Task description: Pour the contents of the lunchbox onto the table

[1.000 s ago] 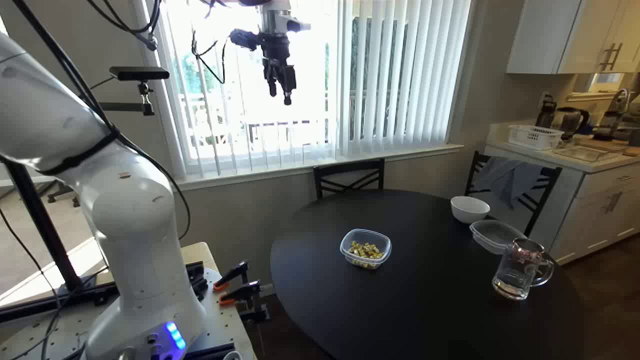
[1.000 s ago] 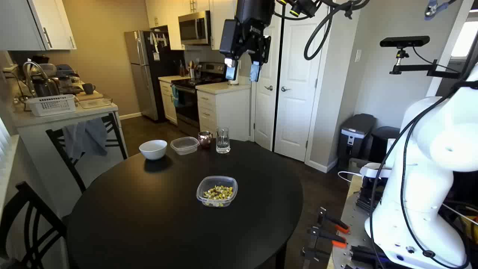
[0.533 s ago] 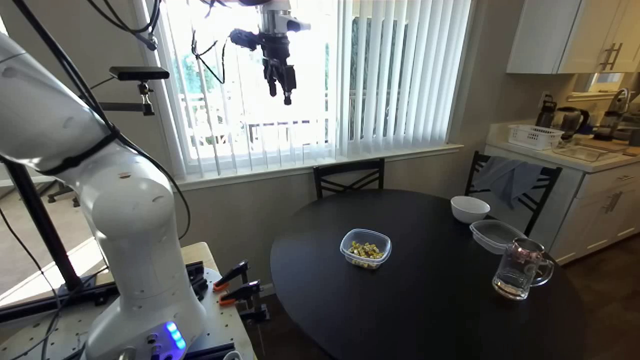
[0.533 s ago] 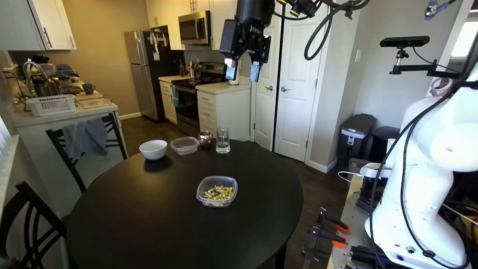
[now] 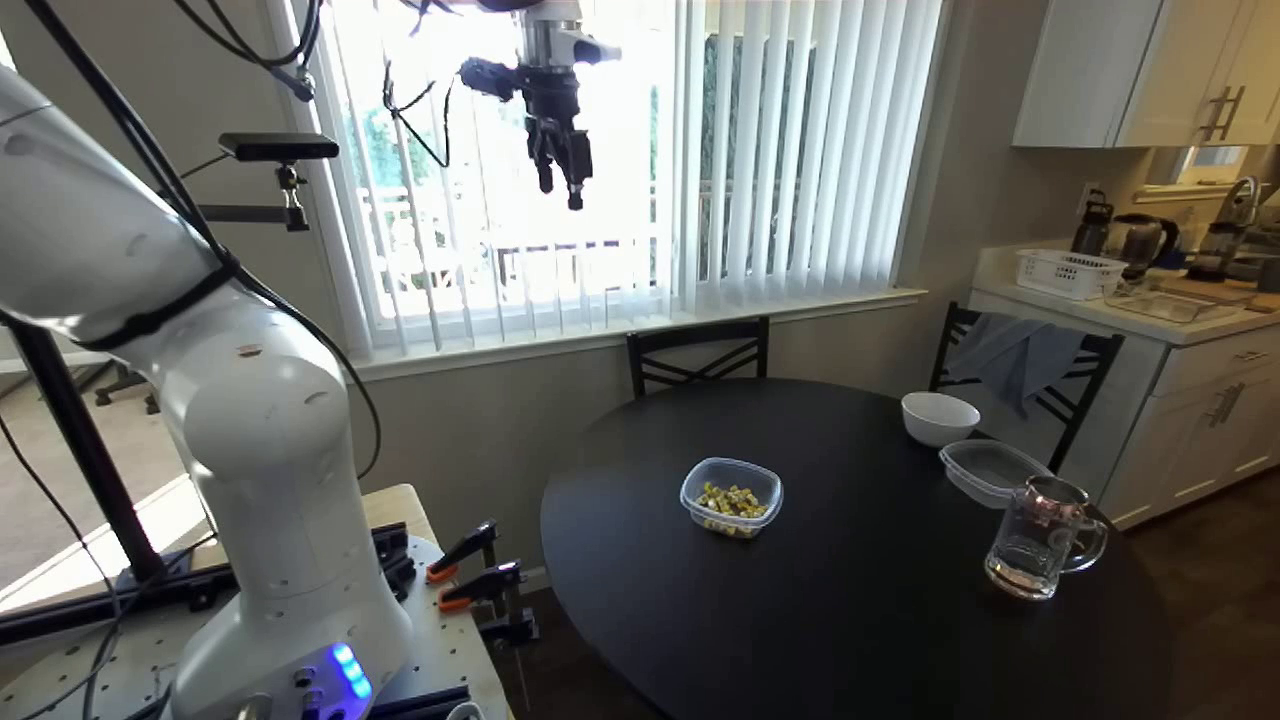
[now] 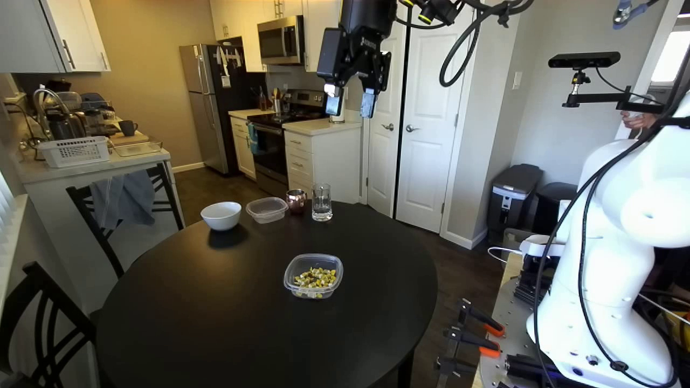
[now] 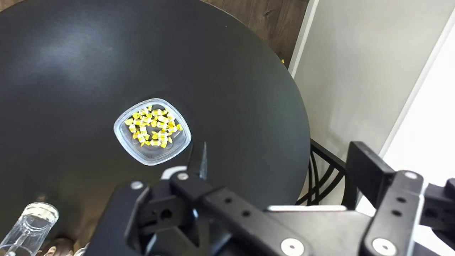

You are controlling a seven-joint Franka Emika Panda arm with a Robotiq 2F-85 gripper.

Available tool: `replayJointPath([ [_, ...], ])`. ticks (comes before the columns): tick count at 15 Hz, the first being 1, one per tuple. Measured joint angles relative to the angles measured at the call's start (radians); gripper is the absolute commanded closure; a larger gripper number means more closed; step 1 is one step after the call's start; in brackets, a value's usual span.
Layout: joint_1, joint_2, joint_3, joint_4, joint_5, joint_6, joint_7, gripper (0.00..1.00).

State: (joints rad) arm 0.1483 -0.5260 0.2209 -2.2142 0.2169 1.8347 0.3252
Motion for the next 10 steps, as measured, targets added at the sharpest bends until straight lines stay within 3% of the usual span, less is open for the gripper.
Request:
replayJointPath([
  [5, -0.003, 0.066, 0.024, -0.001, -0.002, 0.037, 0.019, 0.0],
  [10, -0.011, 0.346, 0.046, 0.005, -0.016, 0.261, 0.098, 0.0],
])
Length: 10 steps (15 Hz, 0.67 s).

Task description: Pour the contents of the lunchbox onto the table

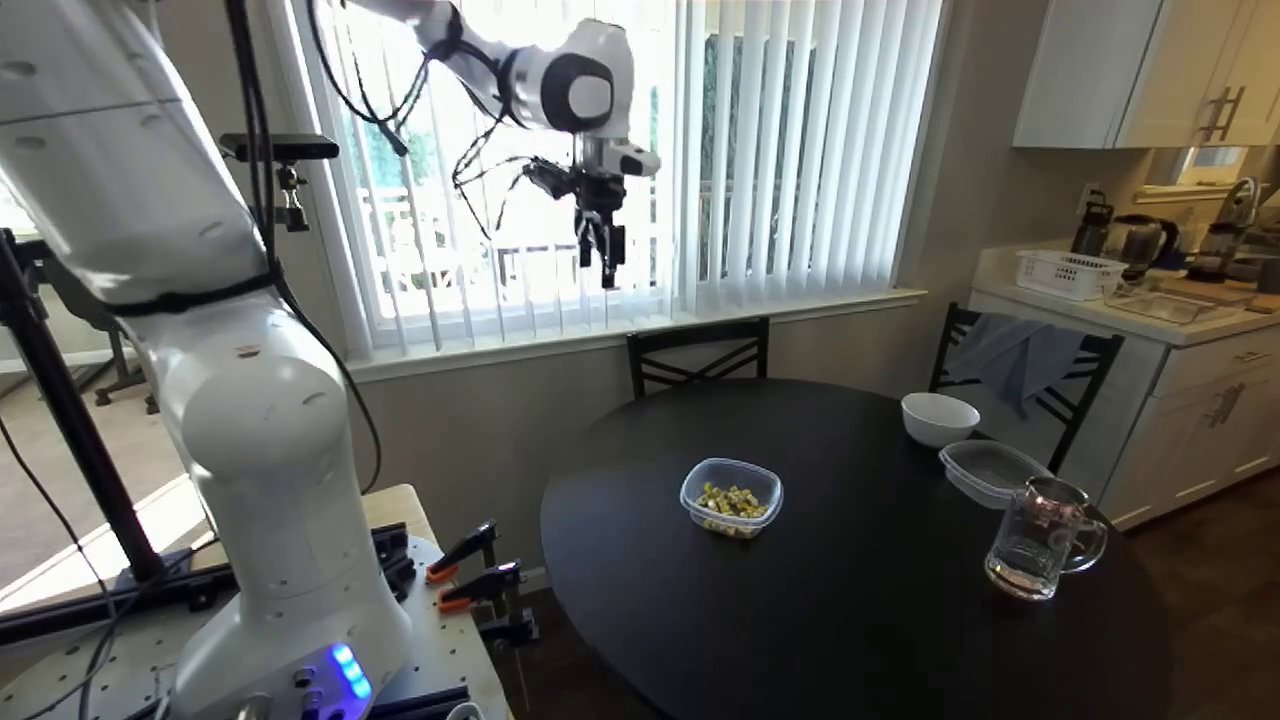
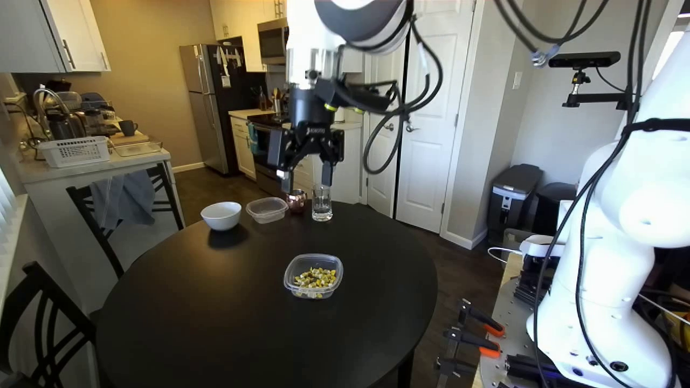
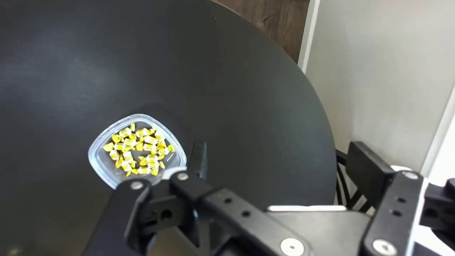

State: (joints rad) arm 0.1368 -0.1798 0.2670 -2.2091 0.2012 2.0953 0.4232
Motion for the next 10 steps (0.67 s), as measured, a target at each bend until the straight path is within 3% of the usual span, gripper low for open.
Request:
replayJointPath([
  [4, -0.001, 0.259, -0.024, 0.065, -0.154, 0.185, 0.127, 0.0],
  [10, 0.067, 0.536, -0.149, 0.224, -0.316, 0.206, 0.272, 0.0],
])
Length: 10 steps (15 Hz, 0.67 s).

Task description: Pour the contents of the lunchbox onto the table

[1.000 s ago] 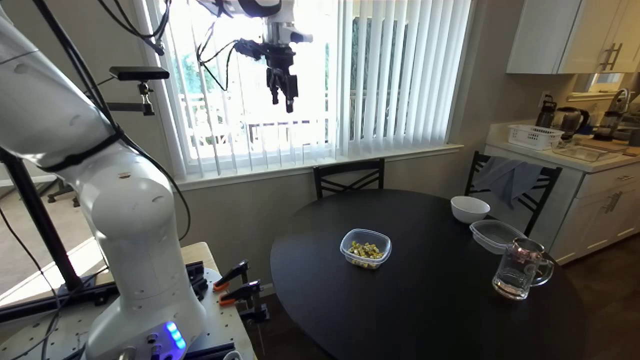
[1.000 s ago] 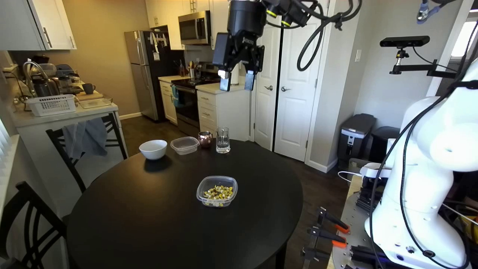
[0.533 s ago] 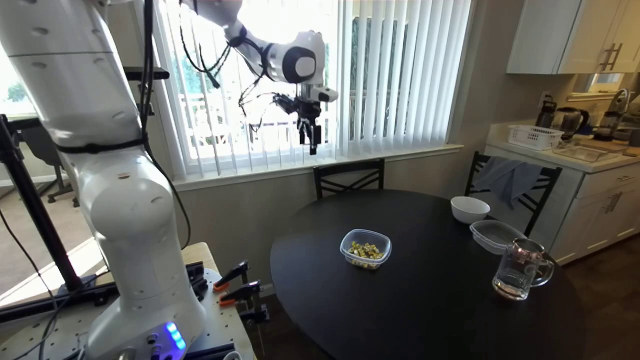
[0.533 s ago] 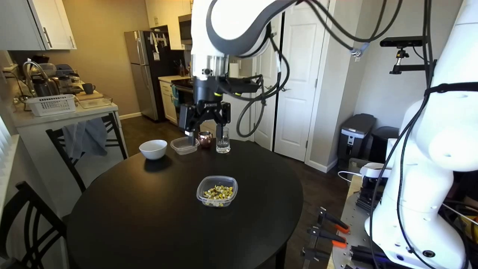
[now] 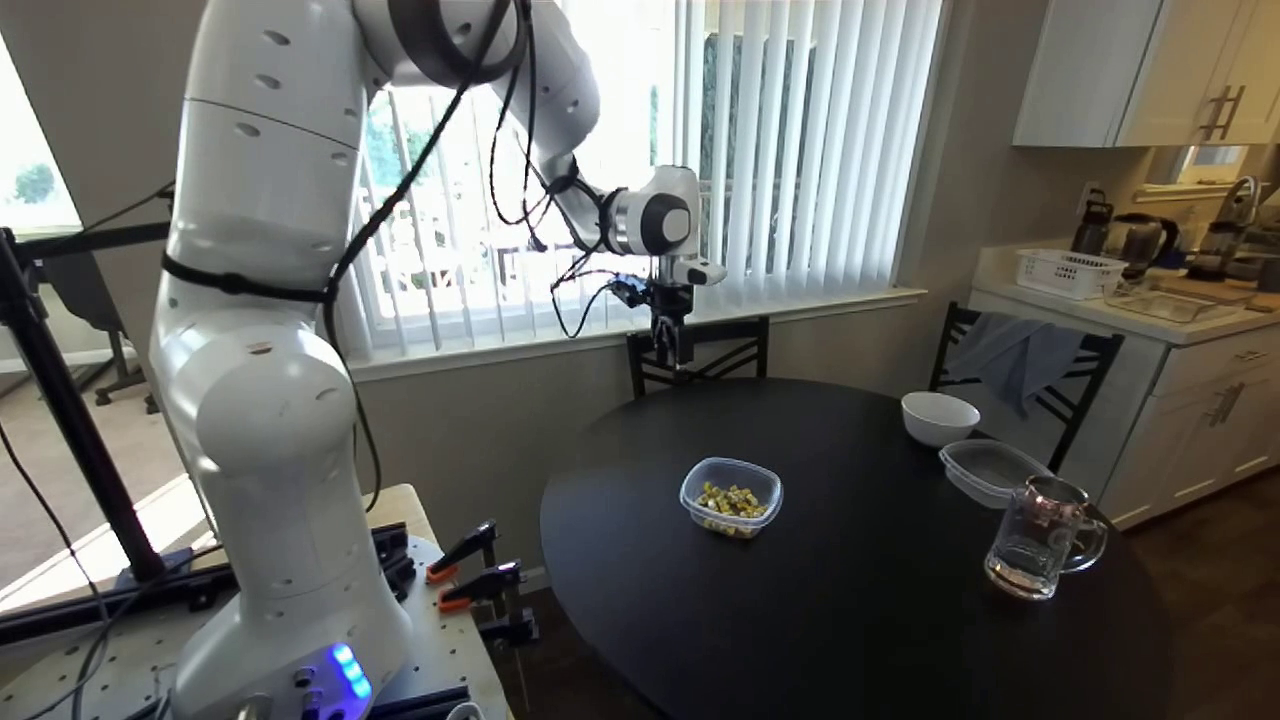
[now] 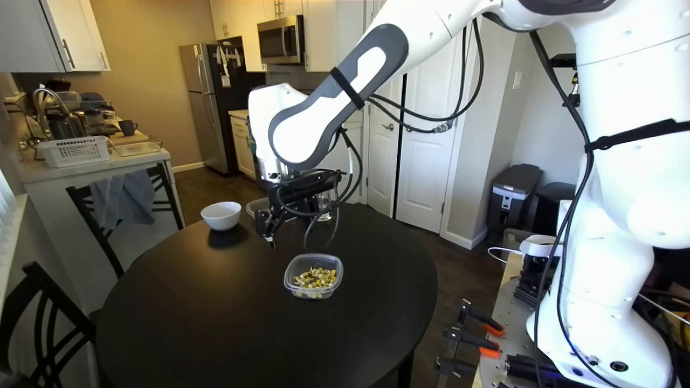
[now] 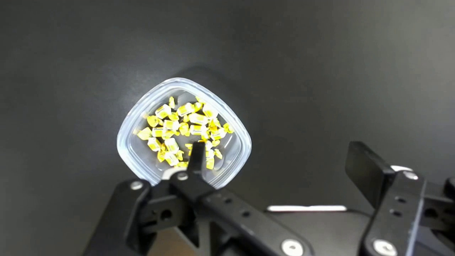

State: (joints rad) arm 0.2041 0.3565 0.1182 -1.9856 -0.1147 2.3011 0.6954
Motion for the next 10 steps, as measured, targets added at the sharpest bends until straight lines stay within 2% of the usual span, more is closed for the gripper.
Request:
replayJointPath([
  [3, 0.023, 0.039, -0.022, 0.037, -0.01, 0.0, 0.013, 0.0],
  [10, 0.025, 0.039, -0.023, 0.042, -0.01, 0.0, 0.015, 0.0],
])
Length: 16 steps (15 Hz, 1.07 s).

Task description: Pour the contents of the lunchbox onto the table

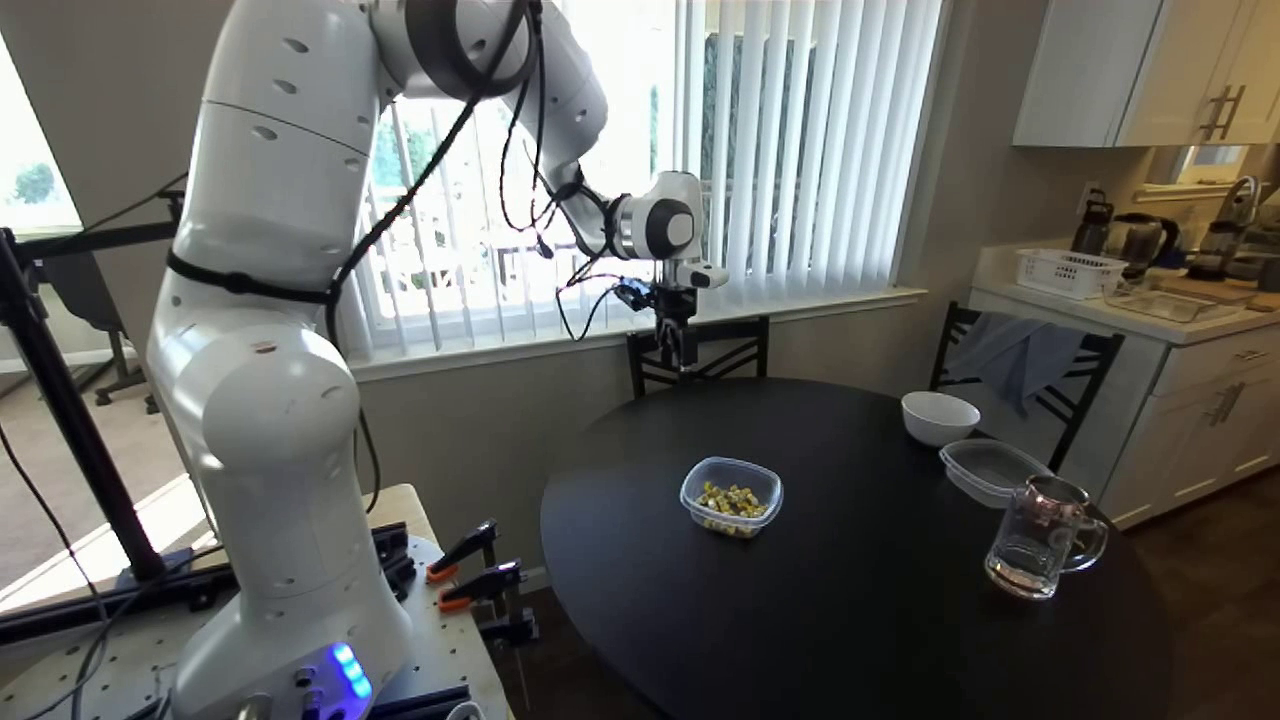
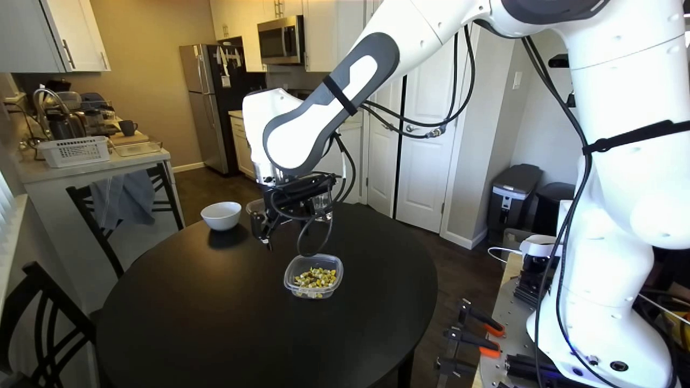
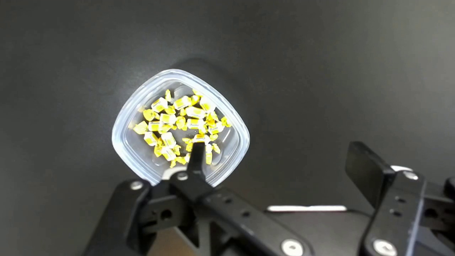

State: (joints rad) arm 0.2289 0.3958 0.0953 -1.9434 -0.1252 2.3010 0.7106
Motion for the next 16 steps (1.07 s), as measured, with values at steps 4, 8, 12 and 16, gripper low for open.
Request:
replayJointPath([
  [4, 0.001, 0.001, -0.002, 0.0, 0.0, -0.002, 0.0, 0.0],
  [8, 0.037, 0.071, -0.032, 0.051, -0.011, -0.004, 0.0, 0.0],
  [12, 0.093, 0.251, -0.078, 0.178, -0.082, -0.018, 0.0, 0.0],
  [16, 0.134, 0.395, -0.142, 0.293, -0.147, -0.058, -0.001, 0.0],
])
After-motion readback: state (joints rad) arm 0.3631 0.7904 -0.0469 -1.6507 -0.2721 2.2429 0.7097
